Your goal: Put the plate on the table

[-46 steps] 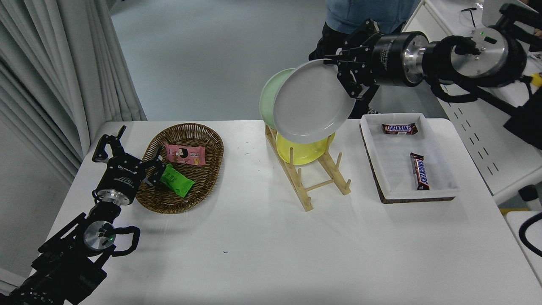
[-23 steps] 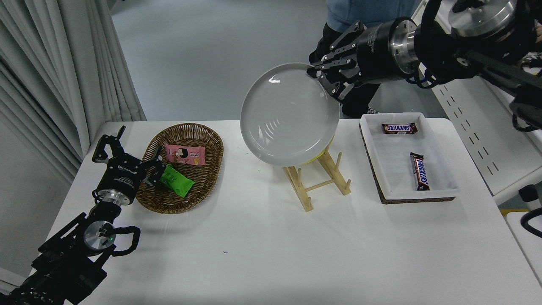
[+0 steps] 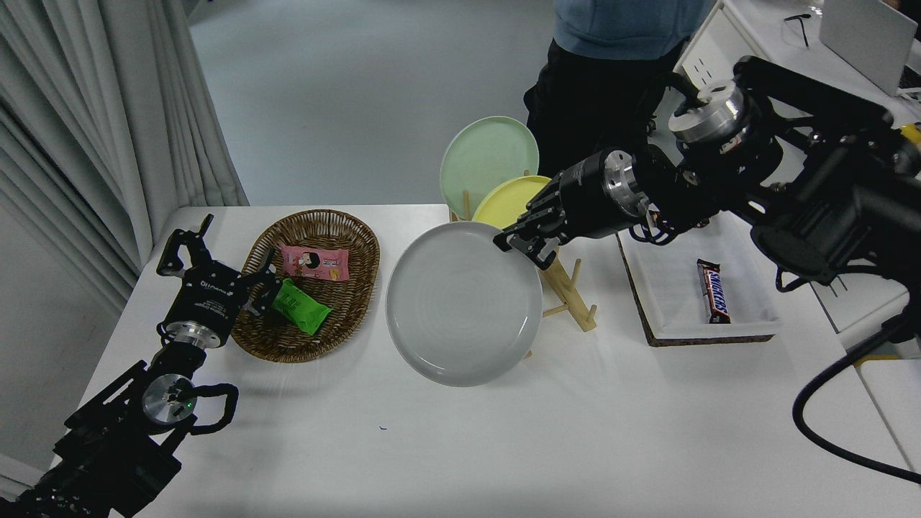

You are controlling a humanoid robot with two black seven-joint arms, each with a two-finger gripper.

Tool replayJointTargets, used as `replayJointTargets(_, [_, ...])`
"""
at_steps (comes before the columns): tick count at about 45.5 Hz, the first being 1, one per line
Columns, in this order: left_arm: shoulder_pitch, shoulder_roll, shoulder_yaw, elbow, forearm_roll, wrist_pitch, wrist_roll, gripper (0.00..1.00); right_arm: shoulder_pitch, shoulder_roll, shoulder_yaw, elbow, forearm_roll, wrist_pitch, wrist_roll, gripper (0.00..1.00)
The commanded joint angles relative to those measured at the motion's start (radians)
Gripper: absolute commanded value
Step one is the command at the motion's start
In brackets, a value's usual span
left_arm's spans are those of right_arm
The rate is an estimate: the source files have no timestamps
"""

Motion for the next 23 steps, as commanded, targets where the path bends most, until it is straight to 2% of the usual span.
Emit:
replayJointTargets(1, [0.000,0.000,0.000,-0.001,0.000,0.000,0.001,1.00,-0.075,0.060,0.005,-0.100,-0.131,-0.003,-0.008,0.00])
replayJointTargets(12, [0.000,0.000,0.000,-0.001,0.000,0.000,0.001,1.00,-0.109,0.060,0.018,-0.113,-0.185,-0.003,0.003,0.00])
replayJointTargets(17, [0.000,0.000,0.001,-0.001,0.000,0.000,0.001,1.00,-0.150,0.072,0.060,-0.169,-0.122,-0.003,0.003,0.00])
replayJointTargets(23, [0.000,0.000,0.000,0.000,0.000,0.000,0.001,1.00,-0.196,0.149,0.112,-0.257,-0.067,-0.003,0.003,0.00])
